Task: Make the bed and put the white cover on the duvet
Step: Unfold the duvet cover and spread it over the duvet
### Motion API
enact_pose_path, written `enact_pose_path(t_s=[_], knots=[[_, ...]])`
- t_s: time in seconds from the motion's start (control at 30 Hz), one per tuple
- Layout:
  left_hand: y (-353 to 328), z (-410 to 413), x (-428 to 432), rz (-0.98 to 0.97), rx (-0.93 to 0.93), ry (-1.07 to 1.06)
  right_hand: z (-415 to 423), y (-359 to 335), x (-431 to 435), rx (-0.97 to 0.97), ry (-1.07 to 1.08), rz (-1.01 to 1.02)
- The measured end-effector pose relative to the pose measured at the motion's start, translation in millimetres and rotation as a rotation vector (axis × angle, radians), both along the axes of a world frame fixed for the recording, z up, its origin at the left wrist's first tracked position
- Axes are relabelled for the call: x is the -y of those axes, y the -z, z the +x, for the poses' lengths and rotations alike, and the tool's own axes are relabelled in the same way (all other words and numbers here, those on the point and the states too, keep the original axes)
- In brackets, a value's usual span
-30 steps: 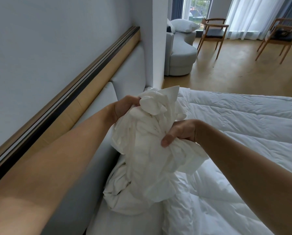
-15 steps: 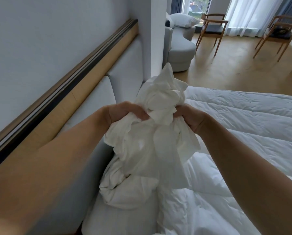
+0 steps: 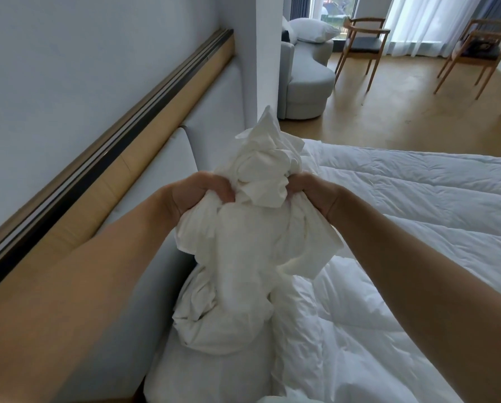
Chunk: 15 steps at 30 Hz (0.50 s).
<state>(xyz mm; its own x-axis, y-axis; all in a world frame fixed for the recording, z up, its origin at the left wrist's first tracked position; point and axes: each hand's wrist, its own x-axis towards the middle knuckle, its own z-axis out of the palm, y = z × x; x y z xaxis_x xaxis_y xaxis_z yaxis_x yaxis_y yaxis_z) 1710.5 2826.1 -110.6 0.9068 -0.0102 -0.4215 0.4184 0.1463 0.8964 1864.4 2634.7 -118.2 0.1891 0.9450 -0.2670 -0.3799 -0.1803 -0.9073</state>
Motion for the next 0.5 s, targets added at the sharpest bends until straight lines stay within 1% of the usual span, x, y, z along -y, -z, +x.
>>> enact_pose_path(t_s=[0.13, 0.3, 0.37, 0.43, 0.5], knots=[[-1, 15, 2, -0.032, 0.138, -0.185, -10, 5, -2, -0.063, -0.081, -0.012], [-4, 22, 7, -0.025, 0.227, -0.222, -28, 13, -5, -0.219, -0.309, 0.070], [-4, 23, 9, -0.030, 0.224, -0.216, -36, 14, -4, -0.252, -0.385, 0.047], [-2, 22, 8, -0.046, 0.206, -0.179, -40, 12, 0, -0.190, -0.421, -0.015], [0, 20, 8, -0.051, 0.186, -0.144, -38, 8, 4, -0.067, -0.401, -0.100]])
